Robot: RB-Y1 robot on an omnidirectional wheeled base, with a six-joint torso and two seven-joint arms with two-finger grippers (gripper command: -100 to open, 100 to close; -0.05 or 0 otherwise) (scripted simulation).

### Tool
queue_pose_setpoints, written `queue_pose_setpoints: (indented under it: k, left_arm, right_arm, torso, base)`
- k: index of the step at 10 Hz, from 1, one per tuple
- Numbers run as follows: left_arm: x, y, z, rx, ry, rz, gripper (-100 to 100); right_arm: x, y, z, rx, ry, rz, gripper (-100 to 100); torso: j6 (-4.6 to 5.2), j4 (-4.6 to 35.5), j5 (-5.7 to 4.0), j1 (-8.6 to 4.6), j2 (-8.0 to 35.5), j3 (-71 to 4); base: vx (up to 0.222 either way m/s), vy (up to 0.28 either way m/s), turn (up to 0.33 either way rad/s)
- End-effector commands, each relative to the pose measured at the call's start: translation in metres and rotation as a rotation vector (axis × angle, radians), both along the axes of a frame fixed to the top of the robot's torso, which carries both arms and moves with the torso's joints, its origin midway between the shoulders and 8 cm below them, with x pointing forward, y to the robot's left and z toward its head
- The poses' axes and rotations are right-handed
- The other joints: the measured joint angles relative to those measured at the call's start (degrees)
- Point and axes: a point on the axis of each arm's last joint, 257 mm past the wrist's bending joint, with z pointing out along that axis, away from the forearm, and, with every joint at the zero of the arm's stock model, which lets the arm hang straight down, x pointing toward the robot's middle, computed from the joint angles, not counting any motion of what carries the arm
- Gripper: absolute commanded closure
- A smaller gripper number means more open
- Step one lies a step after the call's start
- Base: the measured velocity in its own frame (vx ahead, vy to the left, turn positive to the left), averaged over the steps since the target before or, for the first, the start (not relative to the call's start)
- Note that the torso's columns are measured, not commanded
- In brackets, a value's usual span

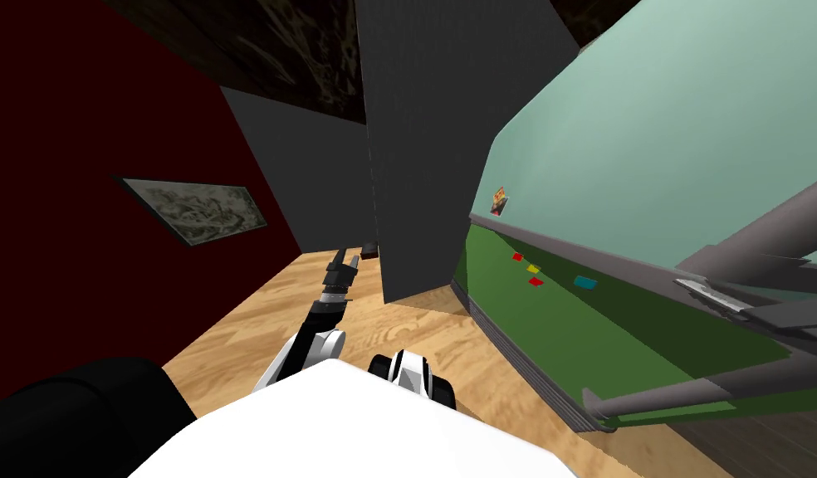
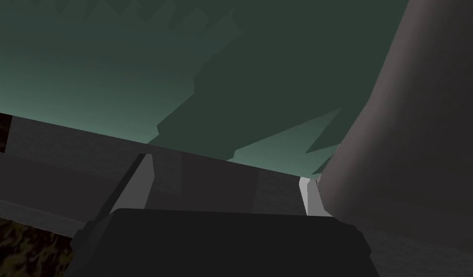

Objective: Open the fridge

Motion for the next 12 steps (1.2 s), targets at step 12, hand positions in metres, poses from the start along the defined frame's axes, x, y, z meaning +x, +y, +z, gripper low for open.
queue_pose_setpoints:
  k: [12]
  left_arm:
    - [0.0,0.0,0.0,-0.001,0.0,0.0,0]
  right_arm:
    - [-0.057,-0.144,-0.002,0.017,0.0,-0.372,100]
  torso:
    - [-0.35,-0.3,-0.01,-0.06,-0.6,-0.4]
  base:
    - [-0.004,0.232,0.16]
